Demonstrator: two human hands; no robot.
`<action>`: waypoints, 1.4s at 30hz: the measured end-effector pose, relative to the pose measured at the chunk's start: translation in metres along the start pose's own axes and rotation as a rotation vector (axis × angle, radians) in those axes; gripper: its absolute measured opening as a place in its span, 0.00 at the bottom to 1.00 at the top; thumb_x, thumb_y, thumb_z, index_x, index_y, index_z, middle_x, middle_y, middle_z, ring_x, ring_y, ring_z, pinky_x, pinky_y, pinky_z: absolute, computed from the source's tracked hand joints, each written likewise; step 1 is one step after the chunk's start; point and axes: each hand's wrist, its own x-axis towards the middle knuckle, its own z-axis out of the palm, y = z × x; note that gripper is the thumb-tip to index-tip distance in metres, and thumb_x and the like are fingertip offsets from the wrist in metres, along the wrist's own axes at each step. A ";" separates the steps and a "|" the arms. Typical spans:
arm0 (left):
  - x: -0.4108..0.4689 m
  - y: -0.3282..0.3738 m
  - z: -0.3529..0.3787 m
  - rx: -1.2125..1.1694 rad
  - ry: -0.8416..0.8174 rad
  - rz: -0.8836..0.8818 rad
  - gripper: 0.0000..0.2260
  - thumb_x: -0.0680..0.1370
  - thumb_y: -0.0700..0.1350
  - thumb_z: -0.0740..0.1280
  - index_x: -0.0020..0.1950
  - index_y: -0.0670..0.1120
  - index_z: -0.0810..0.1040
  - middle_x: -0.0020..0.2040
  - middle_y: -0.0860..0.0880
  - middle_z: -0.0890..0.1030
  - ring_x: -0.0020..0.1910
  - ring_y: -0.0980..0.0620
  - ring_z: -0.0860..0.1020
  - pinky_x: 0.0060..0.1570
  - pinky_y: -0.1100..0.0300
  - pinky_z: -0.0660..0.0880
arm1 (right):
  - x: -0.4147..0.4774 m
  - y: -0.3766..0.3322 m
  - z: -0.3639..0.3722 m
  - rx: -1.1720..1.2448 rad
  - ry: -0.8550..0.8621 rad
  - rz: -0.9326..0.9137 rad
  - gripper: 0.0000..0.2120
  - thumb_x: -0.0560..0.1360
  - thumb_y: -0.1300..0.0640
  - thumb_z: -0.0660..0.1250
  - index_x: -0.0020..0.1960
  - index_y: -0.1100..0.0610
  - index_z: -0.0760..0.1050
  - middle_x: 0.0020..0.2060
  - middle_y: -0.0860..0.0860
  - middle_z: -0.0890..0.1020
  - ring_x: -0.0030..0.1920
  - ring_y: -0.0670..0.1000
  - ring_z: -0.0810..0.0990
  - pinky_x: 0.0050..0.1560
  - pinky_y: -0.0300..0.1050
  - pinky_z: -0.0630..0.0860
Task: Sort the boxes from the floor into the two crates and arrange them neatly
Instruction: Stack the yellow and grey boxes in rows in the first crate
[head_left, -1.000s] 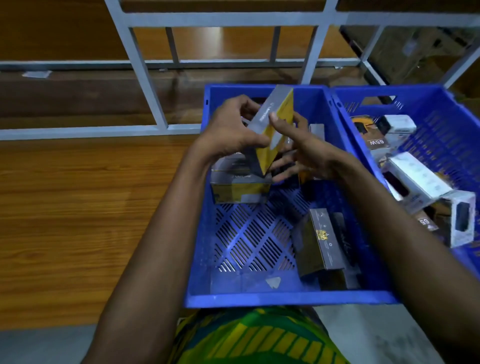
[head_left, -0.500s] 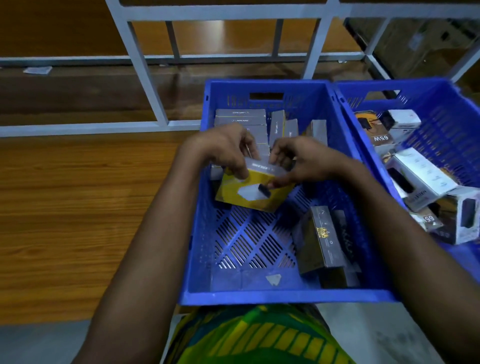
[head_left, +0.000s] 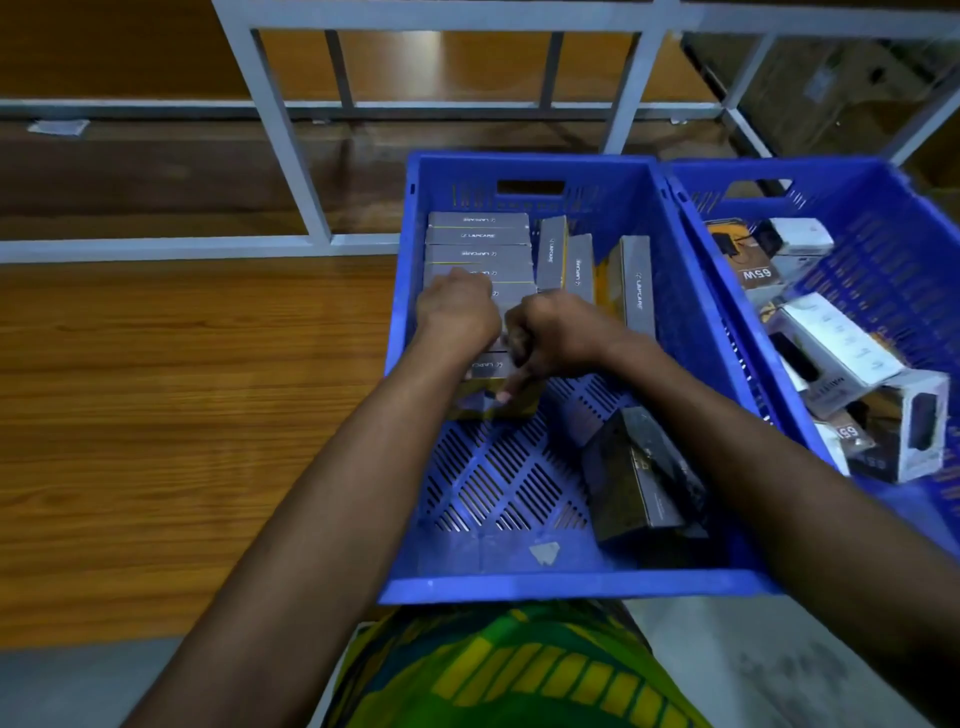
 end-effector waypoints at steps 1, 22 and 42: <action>-0.002 0.002 0.001 0.022 0.018 0.005 0.18 0.81 0.38 0.61 0.71 0.42 0.72 0.70 0.40 0.71 0.70 0.40 0.70 0.65 0.49 0.72 | -0.004 0.004 -0.009 -0.026 -0.020 0.061 0.29 0.55 0.30 0.80 0.36 0.50 0.72 0.36 0.44 0.78 0.41 0.52 0.79 0.43 0.49 0.78; -0.067 0.028 -0.034 -0.415 -0.439 0.223 0.30 0.61 0.61 0.83 0.47 0.37 0.83 0.40 0.41 0.86 0.40 0.42 0.86 0.37 0.43 0.84 | -0.062 0.045 -0.056 0.659 -0.421 0.153 0.09 0.79 0.66 0.67 0.56 0.62 0.83 0.44 0.53 0.86 0.39 0.54 0.77 0.38 0.40 0.72; -0.074 -0.050 -0.003 -0.961 0.203 -0.032 0.21 0.63 0.28 0.76 0.46 0.49 0.76 0.48 0.41 0.83 0.45 0.47 0.80 0.46 0.46 0.81 | -0.039 0.034 -0.045 0.558 -0.158 -0.081 0.21 0.66 0.51 0.83 0.52 0.61 0.84 0.40 0.46 0.84 0.38 0.36 0.78 0.37 0.34 0.73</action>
